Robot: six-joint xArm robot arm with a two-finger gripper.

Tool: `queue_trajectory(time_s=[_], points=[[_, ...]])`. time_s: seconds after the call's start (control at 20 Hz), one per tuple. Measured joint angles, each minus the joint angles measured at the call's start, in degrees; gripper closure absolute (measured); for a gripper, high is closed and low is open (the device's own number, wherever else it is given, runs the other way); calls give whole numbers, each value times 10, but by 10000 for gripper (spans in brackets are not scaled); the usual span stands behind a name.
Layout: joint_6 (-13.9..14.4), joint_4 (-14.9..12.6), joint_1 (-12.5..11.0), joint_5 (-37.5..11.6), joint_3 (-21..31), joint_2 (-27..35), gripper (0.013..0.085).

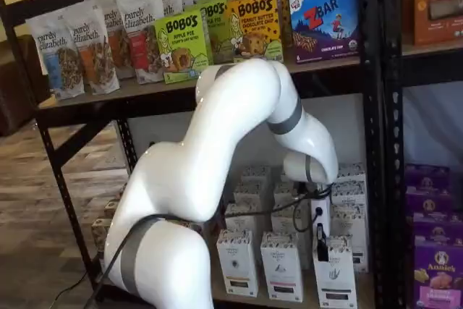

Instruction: Pick up the white box with a green strip in the middle, on the bottom shelf, the sixth box from the left

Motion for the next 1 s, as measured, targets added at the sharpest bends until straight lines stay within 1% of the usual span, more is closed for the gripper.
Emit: queue_trajectory(time_s=[0.15, 0.5, 0.7, 1.0], points=[[-1, 1, -1, 6, -10, 8, 130], [14, -14, 1, 9, -28, 25, 130], [21, -21, 3, -22, -25, 34, 130], [27, -26, 4, -21, -37, 45, 130]])
